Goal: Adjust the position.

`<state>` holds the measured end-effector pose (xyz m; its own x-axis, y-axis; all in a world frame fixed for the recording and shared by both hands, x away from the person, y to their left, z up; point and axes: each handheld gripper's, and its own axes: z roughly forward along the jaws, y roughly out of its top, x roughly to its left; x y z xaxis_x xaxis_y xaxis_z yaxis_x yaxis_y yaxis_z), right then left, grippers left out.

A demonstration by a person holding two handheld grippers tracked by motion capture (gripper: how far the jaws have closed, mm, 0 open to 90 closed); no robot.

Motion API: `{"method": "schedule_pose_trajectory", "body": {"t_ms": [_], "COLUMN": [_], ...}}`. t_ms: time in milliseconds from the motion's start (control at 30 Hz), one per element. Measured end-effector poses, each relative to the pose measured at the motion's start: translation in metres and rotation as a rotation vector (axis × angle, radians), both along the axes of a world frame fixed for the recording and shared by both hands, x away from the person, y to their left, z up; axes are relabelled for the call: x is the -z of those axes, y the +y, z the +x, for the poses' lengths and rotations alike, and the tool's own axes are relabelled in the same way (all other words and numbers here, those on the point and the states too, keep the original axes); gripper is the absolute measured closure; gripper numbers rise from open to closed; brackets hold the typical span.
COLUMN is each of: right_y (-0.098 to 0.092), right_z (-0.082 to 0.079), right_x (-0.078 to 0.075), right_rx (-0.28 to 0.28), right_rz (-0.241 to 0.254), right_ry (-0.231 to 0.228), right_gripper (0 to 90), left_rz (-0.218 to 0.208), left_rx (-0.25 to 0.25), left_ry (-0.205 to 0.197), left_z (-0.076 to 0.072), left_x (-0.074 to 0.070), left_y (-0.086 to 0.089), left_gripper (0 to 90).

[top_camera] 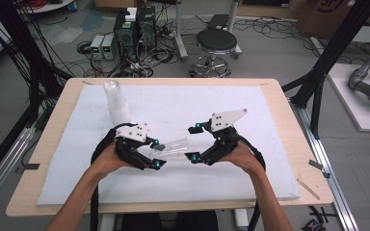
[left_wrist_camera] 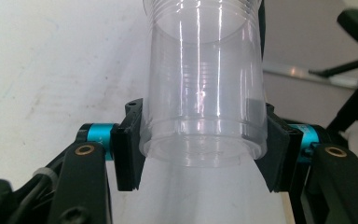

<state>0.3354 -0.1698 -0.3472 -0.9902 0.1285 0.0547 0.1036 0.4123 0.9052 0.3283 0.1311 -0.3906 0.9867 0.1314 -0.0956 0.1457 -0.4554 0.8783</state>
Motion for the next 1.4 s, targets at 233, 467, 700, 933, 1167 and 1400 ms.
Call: {"method": "schedule_pose_trajectory", "body": {"t_ms": [233, 467, 700, 933, 1167, 1400], "right_y": [-0.01, -0.014, -0.015, -0.014, -0.01, -0.001], "right_z": [-0.002, -0.001, -0.001, 0.0, 0.001, 0.001], "right_x": [0.009, 0.019, 0.024, 0.027, 0.028, 0.03], "right_rx": [0.006, 0.003, 0.001, -0.007, -0.013, -0.026], "right_rz": [0.127, 0.207, 0.242, 0.246, 0.25, 0.249], "right_ry": [-0.004, 0.011, 0.022, 0.026, 0.031, 0.04], "right_gripper": [13.5, 13.5, 13.5, 13.5, 13.5, 13.5], "left_rz": [-0.165, -0.267, -0.369, -0.362, -0.384, -0.4], "left_rx": [-0.019, -0.017, -0.034, -0.054, -0.056, -0.03], "left_ry": [0.005, -0.034, -0.033, -0.013, -0.015, -0.021], "left_z": [-0.002, -0.002, -0.004, -0.004, -0.004, -0.005], "left_x": [0.013, 0.012, 0.019, 0.028, 0.026, 0.021], "left_y": [0.009, 0.01, 0.01, 0.009, 0.009, -0.003], "left_gripper": [42.0, 42.0, 42.0, 42.0, 42.0, 42.0]}}
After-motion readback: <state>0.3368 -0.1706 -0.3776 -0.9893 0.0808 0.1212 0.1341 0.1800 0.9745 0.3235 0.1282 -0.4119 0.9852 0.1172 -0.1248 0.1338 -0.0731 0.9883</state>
